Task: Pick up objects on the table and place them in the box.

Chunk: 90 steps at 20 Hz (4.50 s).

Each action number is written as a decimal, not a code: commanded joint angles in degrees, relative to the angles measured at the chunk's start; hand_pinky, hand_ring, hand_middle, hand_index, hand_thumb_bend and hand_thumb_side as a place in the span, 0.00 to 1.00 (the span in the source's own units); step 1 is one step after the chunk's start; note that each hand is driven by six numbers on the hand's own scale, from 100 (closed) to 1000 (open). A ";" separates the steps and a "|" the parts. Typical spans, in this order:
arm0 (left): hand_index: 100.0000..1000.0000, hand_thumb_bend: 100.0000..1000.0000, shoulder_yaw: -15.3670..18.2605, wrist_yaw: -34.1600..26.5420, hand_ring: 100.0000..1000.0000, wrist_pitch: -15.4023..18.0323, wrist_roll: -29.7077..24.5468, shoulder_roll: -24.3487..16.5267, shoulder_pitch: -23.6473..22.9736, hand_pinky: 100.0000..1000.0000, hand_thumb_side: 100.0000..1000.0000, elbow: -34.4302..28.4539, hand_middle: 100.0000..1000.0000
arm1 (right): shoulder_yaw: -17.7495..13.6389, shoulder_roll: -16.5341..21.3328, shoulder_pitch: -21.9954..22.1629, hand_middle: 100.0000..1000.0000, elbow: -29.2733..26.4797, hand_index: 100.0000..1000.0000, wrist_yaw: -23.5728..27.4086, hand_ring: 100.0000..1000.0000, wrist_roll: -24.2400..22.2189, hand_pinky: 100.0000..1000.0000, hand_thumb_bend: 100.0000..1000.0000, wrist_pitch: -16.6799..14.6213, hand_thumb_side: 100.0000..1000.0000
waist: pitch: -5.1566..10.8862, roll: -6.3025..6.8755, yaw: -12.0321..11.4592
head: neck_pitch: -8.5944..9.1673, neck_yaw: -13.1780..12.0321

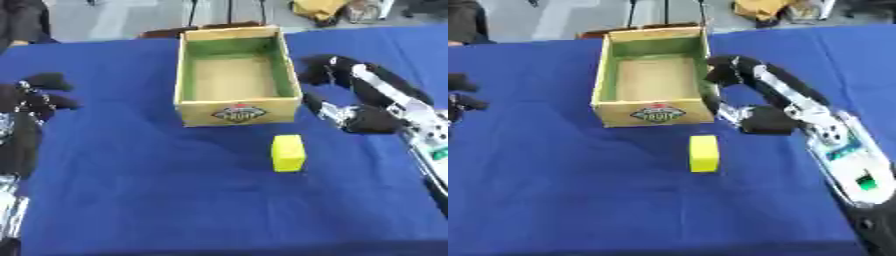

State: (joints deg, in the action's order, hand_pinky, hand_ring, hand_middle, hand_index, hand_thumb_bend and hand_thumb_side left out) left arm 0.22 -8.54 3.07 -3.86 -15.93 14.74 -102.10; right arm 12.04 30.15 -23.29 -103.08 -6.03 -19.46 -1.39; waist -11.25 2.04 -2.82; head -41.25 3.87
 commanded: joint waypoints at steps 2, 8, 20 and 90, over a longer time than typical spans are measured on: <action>0.72 0.79 0.34 -0.24 0.49 0.02 -0.22 -0.75 0.49 0.67 0.87 -0.55 0.57 | 1.50 2.41 -1.48 0.71 0.74 0.92 -1.75 0.79 -2.01 0.82 0.19 -0.68 0.47 | 0.90 -0.10 -0.18 | 0.13 0.24; 0.72 0.79 0.29 -0.26 0.49 -0.04 -0.33 -0.73 0.50 0.67 0.88 -0.52 0.57 | 3.16 2.49 -2.02 0.73 3.09 0.92 -3.48 0.81 -3.75 0.83 0.23 -1.30 0.49 | 0.89 -0.08 -0.27 | 0.06 0.38; 0.72 0.79 0.27 -0.23 0.49 -0.23 -0.42 -0.71 0.47 0.67 0.88 -0.52 0.57 | 4.57 2.39 -1.70 0.79 7.02 0.95 -6.49 0.88 -7.88 0.86 0.29 -1.47 0.50 | 0.85 -0.11 -0.38 | 0.02 0.42; 0.72 0.78 0.08 -0.36 0.48 -0.25 -0.59 -0.51 0.49 0.68 0.88 -0.47 0.57 | 6.58 0.92 -2.34 0.38 15.98 0.64 -22.70 0.51 -2.82 0.58 0.11 -6.78 0.38 | 0.79 -0.05 -0.90 | -0.08 0.80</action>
State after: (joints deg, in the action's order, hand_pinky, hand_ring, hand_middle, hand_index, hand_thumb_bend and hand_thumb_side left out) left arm 0.19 -8.62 2.81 -4.33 -15.70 14.71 -101.79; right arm 18.79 29.90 -25.17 -86.09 -28.53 -22.75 -8.14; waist -11.24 2.05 -3.64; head -41.26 4.62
